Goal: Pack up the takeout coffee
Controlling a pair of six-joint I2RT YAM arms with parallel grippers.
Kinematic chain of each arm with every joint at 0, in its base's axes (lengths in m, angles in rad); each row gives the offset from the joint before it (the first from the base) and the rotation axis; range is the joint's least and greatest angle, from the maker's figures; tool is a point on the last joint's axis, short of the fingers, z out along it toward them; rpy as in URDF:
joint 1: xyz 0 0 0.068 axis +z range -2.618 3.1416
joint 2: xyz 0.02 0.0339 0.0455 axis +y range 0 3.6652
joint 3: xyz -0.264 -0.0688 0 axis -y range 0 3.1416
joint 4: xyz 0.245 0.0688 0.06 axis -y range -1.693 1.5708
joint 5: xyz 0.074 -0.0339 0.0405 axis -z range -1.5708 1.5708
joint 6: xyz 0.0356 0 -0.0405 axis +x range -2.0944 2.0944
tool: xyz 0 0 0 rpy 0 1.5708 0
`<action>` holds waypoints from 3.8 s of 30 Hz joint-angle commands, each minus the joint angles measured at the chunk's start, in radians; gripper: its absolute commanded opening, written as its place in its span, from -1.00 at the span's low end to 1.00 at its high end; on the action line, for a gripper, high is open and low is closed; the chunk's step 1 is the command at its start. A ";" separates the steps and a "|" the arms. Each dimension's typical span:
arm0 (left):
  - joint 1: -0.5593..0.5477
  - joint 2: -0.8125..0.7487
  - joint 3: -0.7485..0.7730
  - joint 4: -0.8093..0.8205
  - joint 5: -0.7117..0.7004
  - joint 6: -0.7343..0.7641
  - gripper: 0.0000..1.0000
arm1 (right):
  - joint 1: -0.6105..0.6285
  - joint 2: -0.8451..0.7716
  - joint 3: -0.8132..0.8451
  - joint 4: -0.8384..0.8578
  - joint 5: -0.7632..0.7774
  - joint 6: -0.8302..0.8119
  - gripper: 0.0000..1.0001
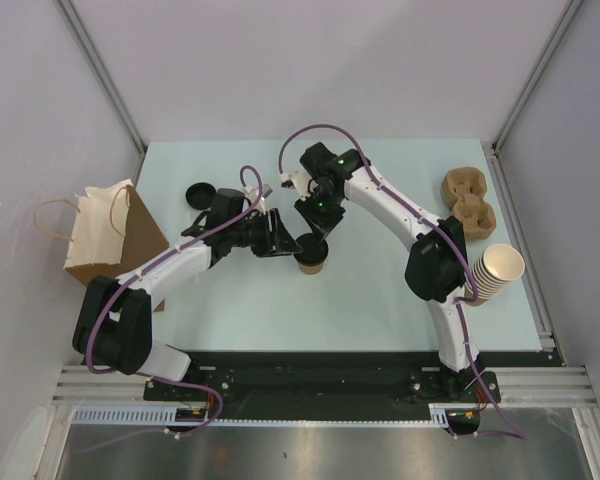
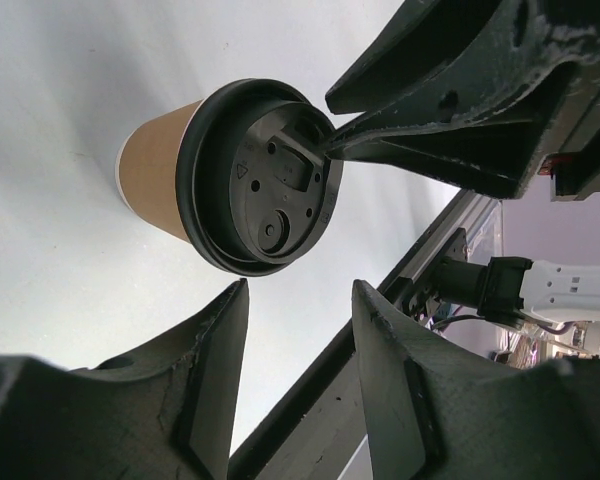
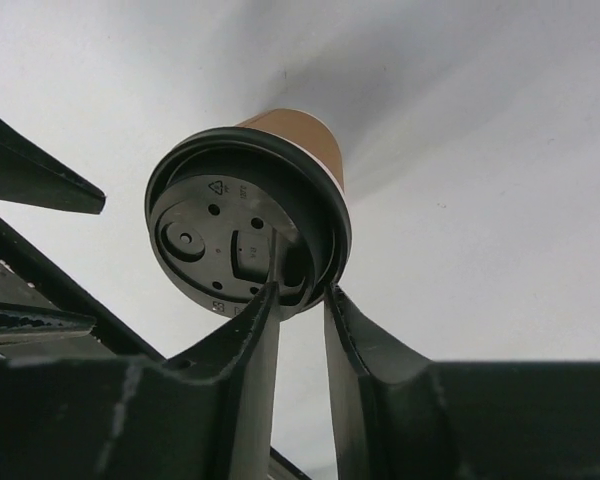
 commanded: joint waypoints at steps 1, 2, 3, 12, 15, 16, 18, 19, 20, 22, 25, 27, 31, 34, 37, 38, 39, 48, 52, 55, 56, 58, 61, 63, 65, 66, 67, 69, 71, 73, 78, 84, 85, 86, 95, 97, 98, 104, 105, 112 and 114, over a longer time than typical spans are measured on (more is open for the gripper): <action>-0.004 -0.023 0.000 0.025 0.017 0.021 0.02 | -0.002 -0.001 0.054 -0.004 -0.026 -0.002 -0.39; -0.004 -0.023 0.000 0.028 0.018 0.021 0.02 | 0.000 -0.008 0.054 -0.004 -0.028 -0.002 -0.36; -0.004 -0.023 0.001 0.029 0.022 0.022 0.04 | 0.001 -0.011 0.054 -0.003 -0.028 -0.002 -0.33; 0.013 -0.055 0.049 0.023 0.132 0.088 0.23 | -0.072 -0.130 0.091 0.020 -0.111 -0.014 -0.24; 0.019 -0.060 0.051 0.067 0.230 0.081 0.24 | -0.158 -0.175 0.090 0.034 -0.247 0.012 -0.25; 0.019 -0.062 0.049 0.087 0.248 0.070 0.20 | -0.215 -0.188 0.076 0.064 -0.364 0.032 -0.26; 0.015 -0.059 0.032 0.147 0.269 0.018 0.04 | -0.263 -0.249 -0.051 0.150 -0.524 0.115 -0.24; 0.015 -0.052 0.025 0.164 0.273 0.003 -0.05 | -0.293 -0.267 -0.105 0.260 -0.639 0.159 -0.24; 0.012 -0.046 0.017 0.192 0.272 -0.020 -0.19 | -0.301 -0.285 -0.215 0.313 -0.681 0.214 -0.24; 0.008 -0.017 0.014 0.229 0.275 -0.039 -0.34 | -0.310 -0.308 -0.295 0.422 -0.788 0.277 -0.24; 0.007 0.017 0.014 0.282 0.282 -0.083 -0.61 | -0.309 -0.308 -0.412 0.569 -0.890 0.401 -0.26; 0.005 0.055 0.024 0.305 0.290 -0.102 -0.69 | -0.295 -0.305 -0.473 0.638 -0.916 0.473 -0.31; 0.002 0.109 0.049 0.312 0.304 -0.103 -0.88 | -0.257 -0.268 -0.489 0.669 -0.905 0.483 -0.56; 0.001 0.136 0.052 0.312 0.307 -0.102 -0.97 | -0.241 -0.227 -0.496 0.669 -0.888 0.485 -0.64; -0.001 0.159 0.054 0.316 0.307 -0.096 -1.00 | -0.240 -0.199 -0.504 0.674 -0.875 0.485 -0.68; 0.001 0.167 0.055 0.322 0.308 -0.096 -1.00 | -0.240 -0.183 -0.506 0.675 -0.870 0.485 -0.69; -0.001 0.176 0.055 0.327 0.307 -0.097 -1.00 | -0.241 -0.175 -0.509 0.672 -0.864 0.481 -0.70; 0.001 0.241 0.055 0.356 0.305 -0.093 -1.00 | -0.244 -0.094 -0.516 0.654 -0.819 0.451 -0.75; 0.002 0.279 0.054 0.342 0.289 -0.062 -1.00 | -0.237 -0.057 -0.512 0.629 -0.786 0.428 -0.81; 0.010 0.313 0.051 0.331 0.282 -0.059 -1.00 | -0.229 -0.035 -0.509 0.616 -0.764 0.414 -0.84; 0.018 0.326 0.051 0.330 0.281 -0.057 -1.00 | -0.226 -0.031 -0.509 0.611 -0.758 0.412 -0.85; 0.022 0.340 0.051 0.328 0.279 -0.056 -1.00 | -0.229 -0.020 -0.509 0.599 -0.752 0.402 -0.88; 0.030 0.371 0.051 0.322 0.276 -0.062 -1.00 | -0.232 -0.005 -0.510 0.591 -0.753 0.399 -0.89; 0.039 0.391 0.046 0.322 0.276 -0.067 -1.00 | -0.238 0.008 -0.510 0.586 -0.755 0.399 -0.90; 0.045 0.405 0.041 0.318 0.273 -0.065 -1.00 | -0.241 0.021 -0.510 0.585 -0.758 0.400 -0.90; 0.047 0.415 0.040 0.309 0.269 -0.062 -1.00 | -0.244 0.026 -0.510 0.585 -0.758 0.399 -0.91; 0.050 0.420 0.038 0.302 0.266 -0.057 -1.00 | -0.246 0.028 -0.512 0.582 -0.760 0.397 -0.91; 0.054 0.431 0.038 0.281 0.250 -0.035 -1.00 | -0.247 0.037 -0.513 0.582 -0.760 0.396 -0.91; 0.059 0.435 0.037 0.246 0.221 -0.015 -1.00 | -0.247 0.038 -0.516 0.580 -0.763 0.399 -0.92; 0.061 0.445 0.035 0.207 0.195 0.013 -1.00 | -0.246 0.046 -0.516 0.582 -0.767 0.397 -0.92; 0.061 0.460 0.035 0.163 0.111 0.053 -1.00 | -0.241 0.060 -0.533 0.583 -0.767 0.389 -0.92; 0.059 0.471 0.034 0.108 0.025 0.087 -1.00 | -0.241 0.077 -0.568 0.599 -0.753 0.380 -0.94; 0.058 0.472 0.032 0.106 0.020 0.088 -1.00 | -0.241 0.083 -0.570 0.600 -0.744 0.380 -0.95; 0.056 0.474 0.032 0.108 0.015 0.093 -1.00 | -0.241 0.086 -0.572 0.605 -0.740 0.382 -0.95; 0.044 0.491 0.038 0.071 -0.086 0.124 -1.00 | -0.247 0.121 -0.587 0.611 -0.677 0.385 -0.99; 0.044 0.495 0.041 0.057 -0.112 0.130 -1.00 | -0.247 0.123 -0.590 0.606 -0.661 0.388 -0.99; 0.044 0.497 0.040 0.052 -0.123 0.133 -1.00 | -0.247 0.121 -0.590 0.605 -0.660 0.389 -0.99; 0.045 0.529 0.014 0.077 -0.106 0.122 -1.00 | -0.226 0.072 -0.590 0.602 -0.700 0.388 -0.98; 0.047 0.535 0.005 0.089 -0.095 0.119 -1.00 | -0.223 0.065 -0.590 0.602 -0.721 0.389 -0.98; 0.051 0.569 0.012 0.104 -0.057 0.111 -1.00 | -0.203 0.009 -0.587 0.600 -0.760 0.405 -0.96; 0.053 0.576 0.014 0.100 -0.058 0.113 -1.00 | -0.203 0.003 -0.587 0.599 -0.767 0.405 -0.96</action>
